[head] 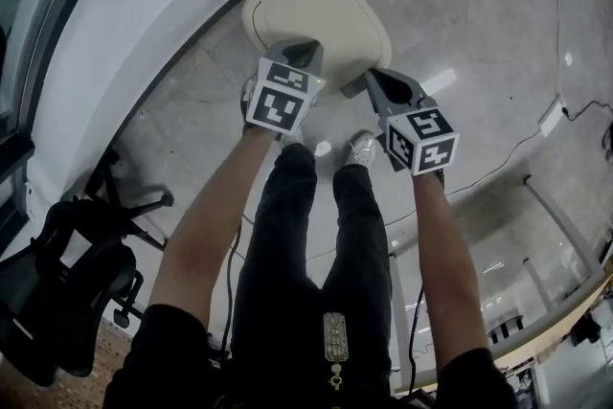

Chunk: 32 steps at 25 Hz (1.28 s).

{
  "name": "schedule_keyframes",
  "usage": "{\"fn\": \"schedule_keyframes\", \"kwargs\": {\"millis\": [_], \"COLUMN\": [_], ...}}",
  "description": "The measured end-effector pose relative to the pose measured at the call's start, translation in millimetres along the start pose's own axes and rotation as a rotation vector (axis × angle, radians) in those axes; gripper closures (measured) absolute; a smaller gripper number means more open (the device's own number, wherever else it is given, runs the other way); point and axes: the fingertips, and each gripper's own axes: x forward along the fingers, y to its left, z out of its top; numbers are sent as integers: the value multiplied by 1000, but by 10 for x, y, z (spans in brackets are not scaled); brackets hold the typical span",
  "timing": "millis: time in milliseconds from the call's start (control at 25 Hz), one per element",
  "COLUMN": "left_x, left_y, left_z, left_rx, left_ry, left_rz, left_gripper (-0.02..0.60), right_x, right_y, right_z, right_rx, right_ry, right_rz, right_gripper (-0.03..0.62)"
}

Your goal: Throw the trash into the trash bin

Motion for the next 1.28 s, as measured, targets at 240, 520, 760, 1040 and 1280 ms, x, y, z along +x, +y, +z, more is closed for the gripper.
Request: {"fn": "schedule_keyframes", "kwargs": {"millis": [240, 520, 760, 1040, 1280], "left_x": [29, 60, -41, -595, -1411], "left_y": [-6, 17, -61, -444, -958], "left_z": [-4, -25, 54, 571, 866], "left_rx": [-3, -4, 12, -12, -41], "left_ry": [-4, 19, 25, -85, -147], "left_rz": [0, 16, 19, 17, 22], "left_gripper": [580, 580, 580, 580, 580], "right_x": [225, 282, 126, -593, -1383], "right_y": [-73, -77, -18, 266, 737], "right_z": [-160, -202, -40, 491, 856], "right_rx": [-11, -39, -34, -135, -188], "right_ry": [98, 154, 100, -21, -69], "right_rz": [-20, -20, -2, 72, 143], "right_gripper": [592, 592, 592, 592, 592]}}
